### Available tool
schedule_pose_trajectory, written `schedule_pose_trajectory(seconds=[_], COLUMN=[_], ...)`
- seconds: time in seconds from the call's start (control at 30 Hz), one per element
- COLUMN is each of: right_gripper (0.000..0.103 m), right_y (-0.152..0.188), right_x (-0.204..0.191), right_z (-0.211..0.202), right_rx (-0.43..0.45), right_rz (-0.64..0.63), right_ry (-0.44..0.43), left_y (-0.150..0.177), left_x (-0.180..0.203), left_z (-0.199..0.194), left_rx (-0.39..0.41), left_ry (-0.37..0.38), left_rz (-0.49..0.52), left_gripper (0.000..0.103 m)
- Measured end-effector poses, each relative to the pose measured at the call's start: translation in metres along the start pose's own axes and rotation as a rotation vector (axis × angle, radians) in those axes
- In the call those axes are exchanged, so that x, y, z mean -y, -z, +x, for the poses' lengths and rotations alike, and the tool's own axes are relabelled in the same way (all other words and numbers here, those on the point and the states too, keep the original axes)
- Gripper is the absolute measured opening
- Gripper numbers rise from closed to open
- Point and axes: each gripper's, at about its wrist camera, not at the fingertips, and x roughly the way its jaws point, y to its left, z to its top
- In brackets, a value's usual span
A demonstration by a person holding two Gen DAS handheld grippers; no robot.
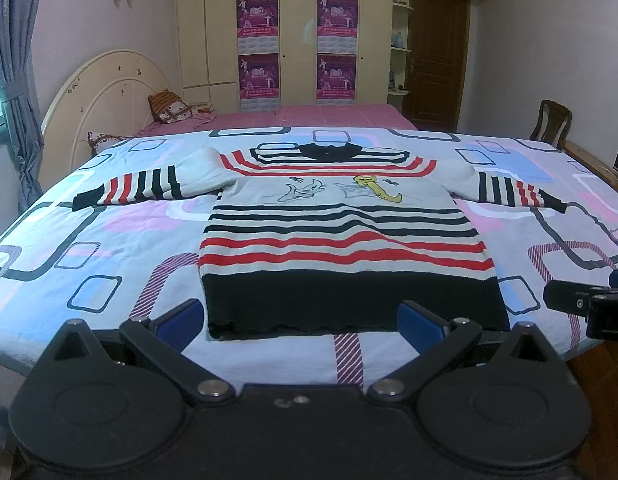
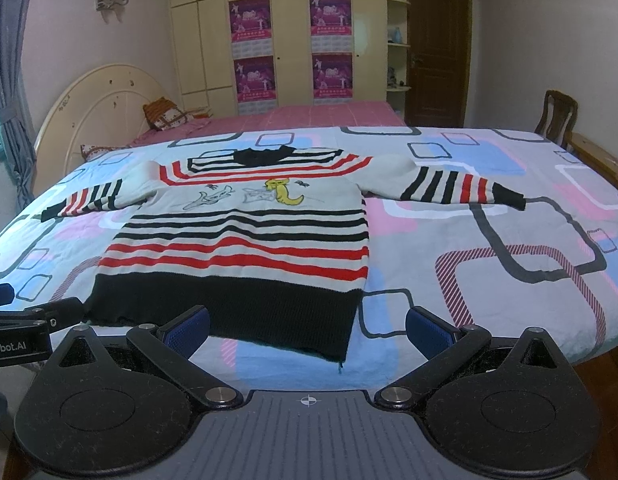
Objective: Fold small clothes
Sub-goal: 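Move both grippers toward the striped sweater's sleeve cuffs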
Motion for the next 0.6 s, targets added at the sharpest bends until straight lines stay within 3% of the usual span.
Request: schedule_pose_trajectory(seconds=[0.6], right_gripper=[0.103], right_y=[0.0016], right_x=[-0.0009], right_z=[0.0013], right_rx=[-0.003], right_rz=[-0.001], right_ry=[0.001], left_y=[0.0021], left_x=[-0.0008], left_z=[-0.0025], left_rx=[-0.009], left_ry=[0.002], left_rz=[-0.006], left_gripper=[0.103])
